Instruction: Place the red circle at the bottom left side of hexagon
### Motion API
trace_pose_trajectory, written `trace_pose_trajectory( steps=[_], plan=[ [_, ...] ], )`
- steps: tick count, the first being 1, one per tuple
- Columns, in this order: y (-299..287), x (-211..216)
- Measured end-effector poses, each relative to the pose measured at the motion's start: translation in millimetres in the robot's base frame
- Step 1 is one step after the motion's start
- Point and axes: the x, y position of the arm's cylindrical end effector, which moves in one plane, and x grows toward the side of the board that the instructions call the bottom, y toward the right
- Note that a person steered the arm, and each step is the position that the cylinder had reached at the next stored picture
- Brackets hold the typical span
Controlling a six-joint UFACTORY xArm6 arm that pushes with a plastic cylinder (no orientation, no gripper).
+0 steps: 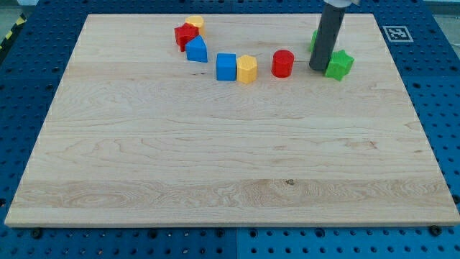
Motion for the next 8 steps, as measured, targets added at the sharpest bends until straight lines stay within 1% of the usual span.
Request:
trace_pose_trajectory(
  steps=[1, 3, 4, 5, 6, 7, 8],
  plan=[
    [-14, 0],
    [-81, -9],
    [-83, -48],
    [-95, -57],
    [-96, -23],
    [-73, 32],
    [-62, 44]
  ],
)
